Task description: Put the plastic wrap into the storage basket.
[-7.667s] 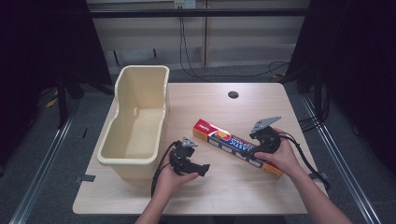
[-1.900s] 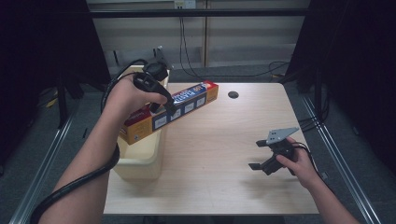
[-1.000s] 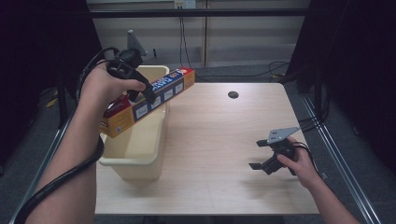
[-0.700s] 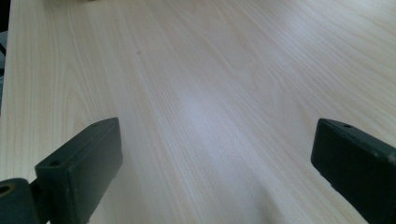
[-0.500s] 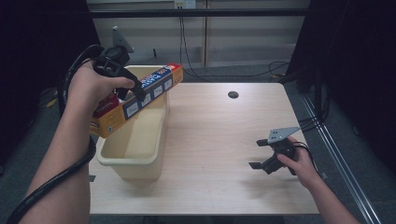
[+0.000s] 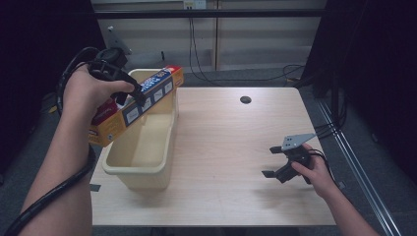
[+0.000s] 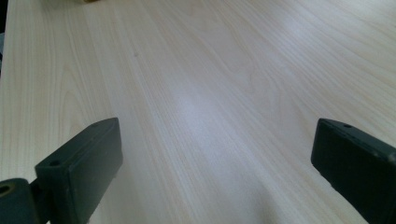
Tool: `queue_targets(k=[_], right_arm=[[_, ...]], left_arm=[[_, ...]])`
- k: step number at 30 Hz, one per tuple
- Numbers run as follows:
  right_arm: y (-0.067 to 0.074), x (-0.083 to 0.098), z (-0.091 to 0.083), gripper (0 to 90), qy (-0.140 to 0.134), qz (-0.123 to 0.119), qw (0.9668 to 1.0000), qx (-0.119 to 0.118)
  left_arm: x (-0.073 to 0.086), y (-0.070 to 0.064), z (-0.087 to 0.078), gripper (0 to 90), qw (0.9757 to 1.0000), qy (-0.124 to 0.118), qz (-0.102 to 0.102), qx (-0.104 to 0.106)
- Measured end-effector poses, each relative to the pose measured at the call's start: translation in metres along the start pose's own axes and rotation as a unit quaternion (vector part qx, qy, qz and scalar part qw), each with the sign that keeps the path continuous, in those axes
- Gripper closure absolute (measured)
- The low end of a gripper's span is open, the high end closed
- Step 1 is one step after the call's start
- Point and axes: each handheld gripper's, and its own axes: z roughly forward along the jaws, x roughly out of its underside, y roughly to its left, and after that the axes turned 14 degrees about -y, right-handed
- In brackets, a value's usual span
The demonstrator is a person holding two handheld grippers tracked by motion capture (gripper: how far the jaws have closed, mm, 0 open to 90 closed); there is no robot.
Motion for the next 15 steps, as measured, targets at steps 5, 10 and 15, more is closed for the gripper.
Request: queue_targets(k=[5, 10, 15], right_arm=[[0.001, 0.0, 0.0, 2.1, 0.0, 0.0, 1.0, -0.001], [0.001, 0.0, 0.001, 2.1, 0.001, -0.002, 1.0, -0.002], [0.001, 0.0, 0.002, 2.1, 0.003, -0.002, 1.0, -0.002]], left_arm=[[0.003, 0.004, -0.003, 40.5, 0.9999, -0.005, -0.013, -0.008], [0.005, 0.008, -0.004, 40.5, 0.9998, -0.003, -0.016, -0.01], [0.008, 0.012, -0.004, 40.5, 0.9995, -0.001, -0.026, -0.02]])
